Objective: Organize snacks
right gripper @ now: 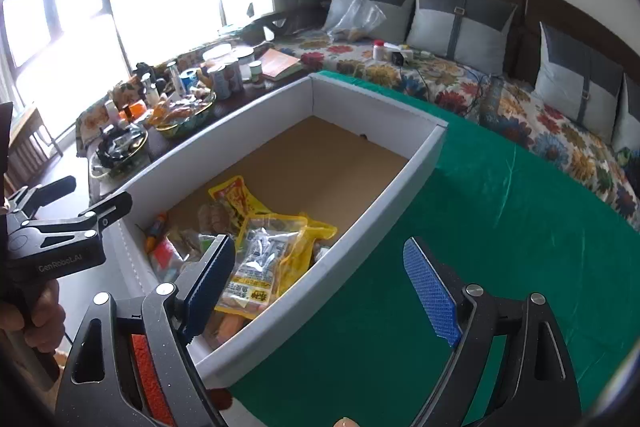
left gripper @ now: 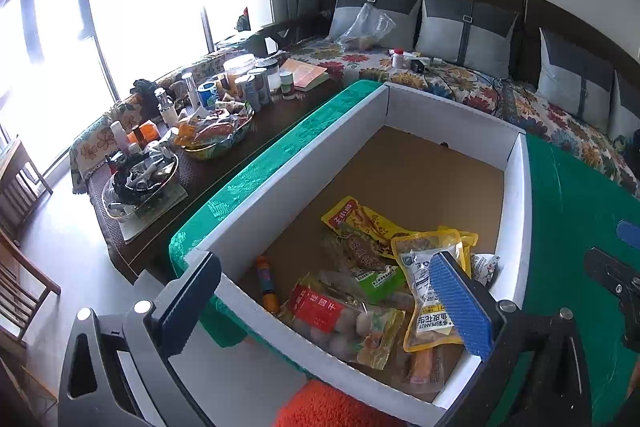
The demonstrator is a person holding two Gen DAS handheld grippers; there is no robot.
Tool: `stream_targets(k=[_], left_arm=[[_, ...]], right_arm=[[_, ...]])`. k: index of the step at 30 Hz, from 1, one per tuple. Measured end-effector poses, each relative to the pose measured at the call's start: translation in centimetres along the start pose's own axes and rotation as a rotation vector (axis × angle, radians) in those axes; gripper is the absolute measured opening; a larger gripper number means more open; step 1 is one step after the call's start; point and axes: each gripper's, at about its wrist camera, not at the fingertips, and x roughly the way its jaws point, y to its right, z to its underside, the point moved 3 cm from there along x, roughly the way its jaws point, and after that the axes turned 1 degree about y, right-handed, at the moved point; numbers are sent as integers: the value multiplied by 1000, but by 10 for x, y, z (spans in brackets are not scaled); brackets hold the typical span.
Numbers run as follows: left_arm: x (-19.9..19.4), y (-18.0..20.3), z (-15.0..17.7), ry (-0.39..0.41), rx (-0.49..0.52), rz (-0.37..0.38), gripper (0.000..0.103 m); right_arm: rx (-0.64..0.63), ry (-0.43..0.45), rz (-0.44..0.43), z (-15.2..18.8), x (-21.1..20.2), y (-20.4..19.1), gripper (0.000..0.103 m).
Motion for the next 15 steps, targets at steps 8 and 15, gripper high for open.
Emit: stream_targets(k=[8, 15], left_arm=[[-3, -5, 3, -9, -7, -14, 103], [-5, -5, 2, -2, -6, -12, 103]], right_arm=[[-32, -28, -8, 1, 4, -21, 89], [-50, -46, -11, 4, 10, -29, 89]])
